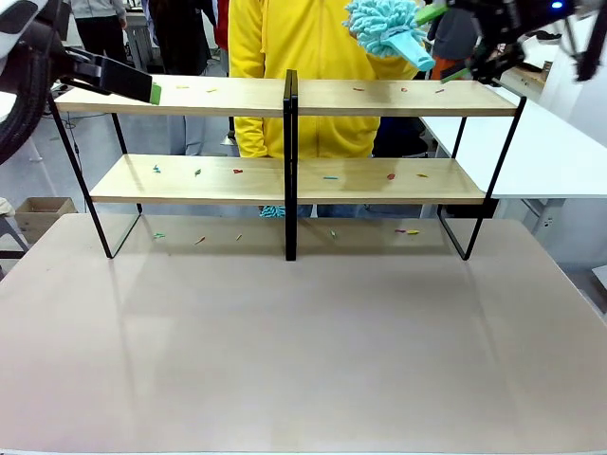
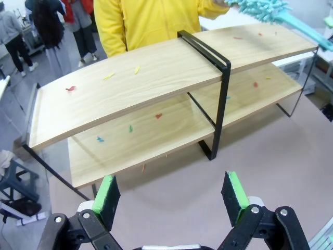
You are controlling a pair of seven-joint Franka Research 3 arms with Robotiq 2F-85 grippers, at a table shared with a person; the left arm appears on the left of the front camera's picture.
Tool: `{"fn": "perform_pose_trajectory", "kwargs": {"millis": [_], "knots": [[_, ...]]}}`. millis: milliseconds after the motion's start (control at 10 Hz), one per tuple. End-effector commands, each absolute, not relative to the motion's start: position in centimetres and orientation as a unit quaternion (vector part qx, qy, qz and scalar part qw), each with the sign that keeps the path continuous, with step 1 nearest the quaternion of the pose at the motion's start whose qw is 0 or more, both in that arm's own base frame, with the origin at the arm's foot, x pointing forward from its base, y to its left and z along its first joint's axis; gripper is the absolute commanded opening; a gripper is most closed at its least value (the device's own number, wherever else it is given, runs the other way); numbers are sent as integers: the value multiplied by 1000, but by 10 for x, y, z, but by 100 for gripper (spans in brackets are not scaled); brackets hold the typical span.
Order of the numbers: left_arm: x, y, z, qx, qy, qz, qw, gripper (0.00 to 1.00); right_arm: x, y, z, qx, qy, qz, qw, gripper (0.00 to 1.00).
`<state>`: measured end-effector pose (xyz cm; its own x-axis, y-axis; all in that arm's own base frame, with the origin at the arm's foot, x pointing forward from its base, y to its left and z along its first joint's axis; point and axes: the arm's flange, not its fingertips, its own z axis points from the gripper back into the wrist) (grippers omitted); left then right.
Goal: Clean the shelves.
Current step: Pick up the Duster when the human hands it over.
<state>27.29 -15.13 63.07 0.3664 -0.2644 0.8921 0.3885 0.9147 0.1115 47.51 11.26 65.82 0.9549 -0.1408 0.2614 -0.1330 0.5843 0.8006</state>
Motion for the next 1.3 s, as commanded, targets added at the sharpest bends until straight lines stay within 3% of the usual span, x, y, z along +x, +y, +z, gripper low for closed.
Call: {"fn": "perform_pose_trajectory", "kwargs": {"millis": [0, 600, 700, 800, 900, 1000, 1200], "knots": [[273, -151, 631, -59, -528, -197, 824, 100, 507, 132, 667, 439, -148, -28, 886, 100], [273, -151, 631, -59, -528, -197, 824, 100, 522, 127, 658, 470, -171, -60, 864, 100], [273, -151, 631, -59, -528, -197, 824, 100, 522, 126, 656, 472, -172, -61, 863, 76], [273, -151, 631, -59, -528, -197, 824, 100, 523, 126, 654, 475, -162, -59, 863, 40], [273, -151, 631, -59, -528, -197, 824, 100, 523, 125, 653, 474, -161, -60, 863, 16], [273, -151, 631, -59, -528, -197, 824, 100, 524, 124, 652, 476, -161, -63, 862, 0], [273, -151, 631, -59, -528, -197, 824, 100, 525, 123, 651, 472, -161, -63, 864, 0]]}}
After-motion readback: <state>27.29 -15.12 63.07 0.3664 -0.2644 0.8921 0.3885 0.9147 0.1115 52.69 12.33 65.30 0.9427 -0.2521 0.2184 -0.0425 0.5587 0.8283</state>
